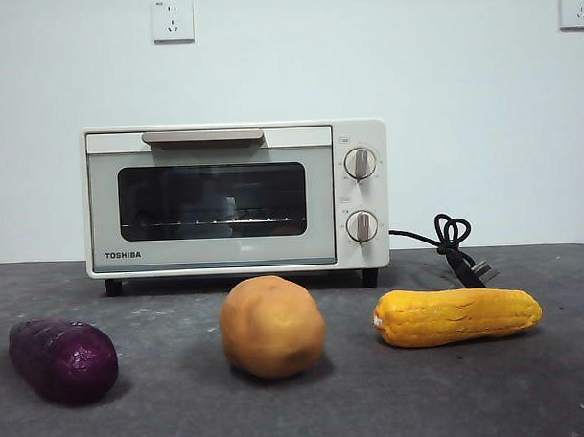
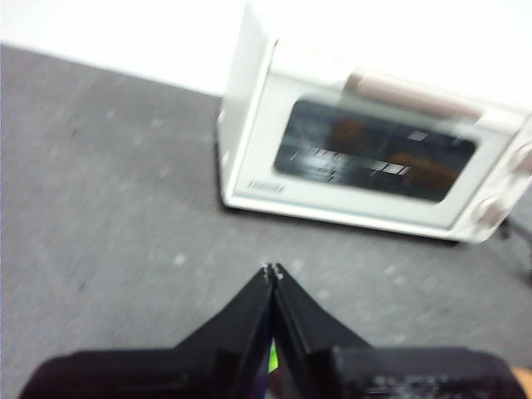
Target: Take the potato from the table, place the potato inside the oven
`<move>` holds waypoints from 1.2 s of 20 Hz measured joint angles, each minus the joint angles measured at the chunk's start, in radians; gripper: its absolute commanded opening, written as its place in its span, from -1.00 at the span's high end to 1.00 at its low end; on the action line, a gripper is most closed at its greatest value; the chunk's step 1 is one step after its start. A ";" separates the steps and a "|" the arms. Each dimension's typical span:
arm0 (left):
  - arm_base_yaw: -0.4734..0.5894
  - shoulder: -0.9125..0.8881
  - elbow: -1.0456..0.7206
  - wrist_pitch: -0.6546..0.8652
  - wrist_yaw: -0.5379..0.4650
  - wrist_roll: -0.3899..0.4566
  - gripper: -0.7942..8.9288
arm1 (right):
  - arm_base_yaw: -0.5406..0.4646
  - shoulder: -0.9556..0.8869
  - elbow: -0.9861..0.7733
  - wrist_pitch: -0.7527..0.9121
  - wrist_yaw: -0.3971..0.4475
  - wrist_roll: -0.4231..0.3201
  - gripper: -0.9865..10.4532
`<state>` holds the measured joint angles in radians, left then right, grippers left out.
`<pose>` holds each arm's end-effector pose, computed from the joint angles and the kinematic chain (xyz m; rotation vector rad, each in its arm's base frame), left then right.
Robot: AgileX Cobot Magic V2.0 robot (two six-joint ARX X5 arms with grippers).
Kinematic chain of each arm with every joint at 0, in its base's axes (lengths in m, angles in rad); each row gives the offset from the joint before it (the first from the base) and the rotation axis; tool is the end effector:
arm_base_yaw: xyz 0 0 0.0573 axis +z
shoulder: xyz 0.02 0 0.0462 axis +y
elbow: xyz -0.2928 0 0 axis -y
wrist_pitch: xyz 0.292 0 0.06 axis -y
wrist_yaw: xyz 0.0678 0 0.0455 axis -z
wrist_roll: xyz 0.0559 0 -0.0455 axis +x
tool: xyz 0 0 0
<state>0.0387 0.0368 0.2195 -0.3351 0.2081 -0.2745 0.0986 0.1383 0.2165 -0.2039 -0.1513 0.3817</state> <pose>0.1251 -0.0067 0.2077 -0.2921 0.1737 -0.1473 0.1370 0.0220 0.2111 0.3825 0.1721 0.2225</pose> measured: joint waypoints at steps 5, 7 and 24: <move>0.000 0.103 0.114 -0.063 0.092 -0.013 0.85 | 0.000 0.153 0.154 -0.134 -0.064 -0.039 0.85; 0.000 0.160 0.169 -0.096 0.138 -0.013 0.85 | 0.000 0.224 0.230 -0.199 -0.112 -0.072 0.85; -0.003 0.485 0.652 -0.515 0.456 0.209 0.85 | 0.031 0.657 0.881 -0.849 -0.397 -0.447 0.85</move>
<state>0.0360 0.5217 0.8715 -0.8501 0.6640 -0.0650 0.1299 0.7952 1.0977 -1.0531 -0.5480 -0.0658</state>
